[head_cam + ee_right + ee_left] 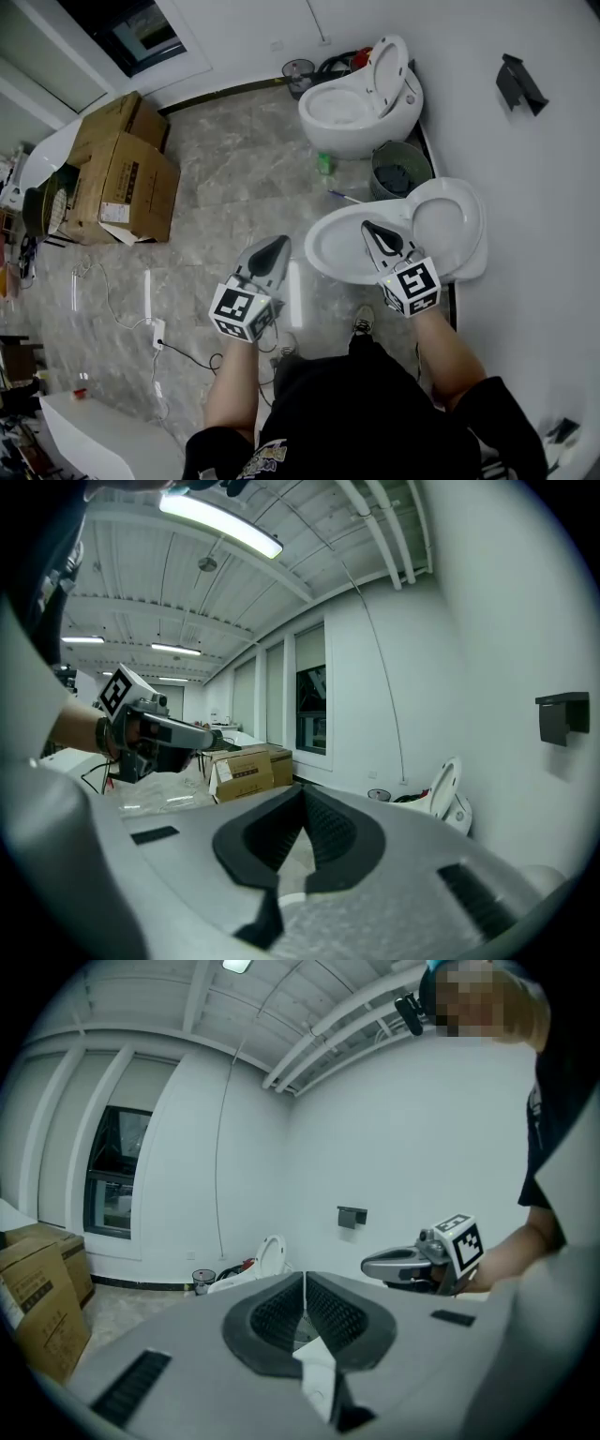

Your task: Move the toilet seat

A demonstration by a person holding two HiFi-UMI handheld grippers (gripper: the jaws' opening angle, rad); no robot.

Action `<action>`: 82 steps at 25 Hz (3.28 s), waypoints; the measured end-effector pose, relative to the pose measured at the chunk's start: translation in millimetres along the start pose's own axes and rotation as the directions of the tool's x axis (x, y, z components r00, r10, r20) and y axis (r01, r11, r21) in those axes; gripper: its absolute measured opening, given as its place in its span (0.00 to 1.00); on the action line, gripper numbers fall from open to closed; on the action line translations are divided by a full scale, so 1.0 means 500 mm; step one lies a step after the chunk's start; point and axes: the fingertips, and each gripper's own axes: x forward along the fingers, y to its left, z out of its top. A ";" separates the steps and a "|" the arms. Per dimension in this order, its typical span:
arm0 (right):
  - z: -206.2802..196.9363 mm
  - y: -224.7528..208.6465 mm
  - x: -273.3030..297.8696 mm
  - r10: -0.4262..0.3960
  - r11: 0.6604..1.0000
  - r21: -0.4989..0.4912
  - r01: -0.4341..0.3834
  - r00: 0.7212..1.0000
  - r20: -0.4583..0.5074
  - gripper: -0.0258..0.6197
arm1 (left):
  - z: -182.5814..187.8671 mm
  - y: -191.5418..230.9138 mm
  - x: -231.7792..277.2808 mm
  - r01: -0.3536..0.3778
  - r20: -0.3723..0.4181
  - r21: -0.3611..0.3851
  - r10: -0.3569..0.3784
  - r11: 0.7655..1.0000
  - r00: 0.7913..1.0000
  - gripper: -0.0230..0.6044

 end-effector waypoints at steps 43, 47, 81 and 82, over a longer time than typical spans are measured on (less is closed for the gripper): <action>-0.109 0.496 -0.623 -0.493 0.846 0.208 0.491 0.869 -0.045 0.04 | -0.200 -0.414 -0.475 0.487 -0.156 0.008 -0.480 0.873 0.863 0.05; -0.112 0.532 -0.622 -0.442 0.877 0.195 0.440 0.896 -0.034 0.04 | -0.211 -0.421 -0.510 0.450 -0.148 0.006 -0.444 0.893 0.884 0.05; -0.081 0.586 -0.584 -0.347 0.926 0.161 0.342 0.938 0.005 0.04 | -0.179 -0.415 -0.557 0.387 -0.083 0.038 -0.383 0.921 0.920 0.05; -0.081 0.585 -0.584 -0.348 0.926 0.161 0.342 0.938 0.004 0.04 | -0.175 -0.417 -0.556 0.385 -0.081 0.037 -0.381 0.922 0.921 0.05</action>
